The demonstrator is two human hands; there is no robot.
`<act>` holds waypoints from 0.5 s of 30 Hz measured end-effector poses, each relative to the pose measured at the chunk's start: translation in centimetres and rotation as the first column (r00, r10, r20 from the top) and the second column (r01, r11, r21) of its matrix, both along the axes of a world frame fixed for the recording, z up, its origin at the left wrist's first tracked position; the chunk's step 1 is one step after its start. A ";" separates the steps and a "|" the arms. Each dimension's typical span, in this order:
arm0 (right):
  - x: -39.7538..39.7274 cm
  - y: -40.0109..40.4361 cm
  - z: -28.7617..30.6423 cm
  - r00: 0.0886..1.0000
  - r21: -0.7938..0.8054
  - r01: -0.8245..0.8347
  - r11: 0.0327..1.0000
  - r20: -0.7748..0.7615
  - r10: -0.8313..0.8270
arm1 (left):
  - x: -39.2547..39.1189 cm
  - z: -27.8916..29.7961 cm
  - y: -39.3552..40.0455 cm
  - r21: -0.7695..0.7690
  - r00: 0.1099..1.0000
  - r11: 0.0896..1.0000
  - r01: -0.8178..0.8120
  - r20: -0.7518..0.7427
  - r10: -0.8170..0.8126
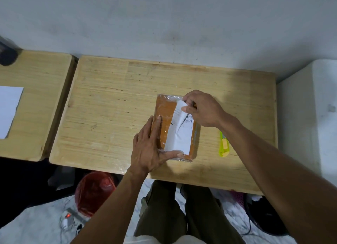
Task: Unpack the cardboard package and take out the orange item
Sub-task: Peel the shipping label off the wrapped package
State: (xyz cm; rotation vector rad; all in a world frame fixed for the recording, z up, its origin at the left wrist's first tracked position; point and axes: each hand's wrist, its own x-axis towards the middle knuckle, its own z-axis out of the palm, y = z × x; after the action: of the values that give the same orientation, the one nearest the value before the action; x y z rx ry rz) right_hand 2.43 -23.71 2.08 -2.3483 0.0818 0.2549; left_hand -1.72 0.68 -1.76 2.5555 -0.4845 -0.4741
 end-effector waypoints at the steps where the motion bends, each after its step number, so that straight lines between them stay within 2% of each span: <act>1: 0.1 0.0 0.1 1.000 -0.009 0.005 1.000 -0.012 -0.005 | 0.0 0.0 0.0 -0.002 1.000 1.000 0.003 0.000 -0.003; 10: 0.7 -0.2 1.0 0.999 -0.052 0.015 0.999 -0.049 -0.017 | 0.1 -0.4 0.2 -0.002 1.000 1.000 0.028 -0.002 -0.028; 15: 0.4 -0.4 1.2 0.998 -0.017 0.035 0.999 -0.054 -0.035 | 0.1 -0.4 0.1 -0.004 1.000 1.000 0.016 0.010 -0.016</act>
State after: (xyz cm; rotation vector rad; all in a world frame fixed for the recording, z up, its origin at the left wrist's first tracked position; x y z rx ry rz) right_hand 2.79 -24.08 3.32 -2.3534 0.1517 0.3020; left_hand -1.64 0.80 -2.16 2.5525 -0.5091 -0.4661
